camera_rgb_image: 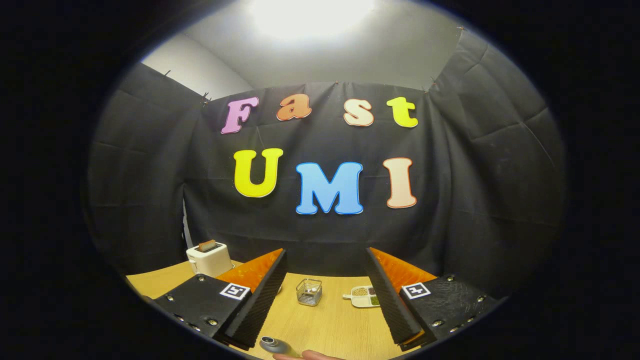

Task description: Take the bottle from table, then pour the juice into the cup, finally place the bottle on the coaster

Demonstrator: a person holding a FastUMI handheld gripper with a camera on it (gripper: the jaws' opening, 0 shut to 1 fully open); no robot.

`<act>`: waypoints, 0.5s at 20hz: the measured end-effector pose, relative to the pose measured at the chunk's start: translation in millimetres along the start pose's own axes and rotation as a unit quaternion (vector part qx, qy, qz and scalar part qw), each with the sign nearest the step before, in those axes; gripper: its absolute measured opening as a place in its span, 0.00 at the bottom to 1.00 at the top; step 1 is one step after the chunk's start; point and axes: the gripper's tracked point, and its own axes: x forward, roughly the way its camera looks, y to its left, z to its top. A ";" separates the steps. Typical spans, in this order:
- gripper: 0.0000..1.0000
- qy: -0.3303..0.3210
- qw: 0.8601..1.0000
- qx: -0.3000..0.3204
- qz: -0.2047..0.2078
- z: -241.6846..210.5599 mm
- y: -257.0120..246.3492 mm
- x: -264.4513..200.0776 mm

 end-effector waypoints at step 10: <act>0.95 0.009 0.999 0.017 0.031 -70.8 30.0 -18.3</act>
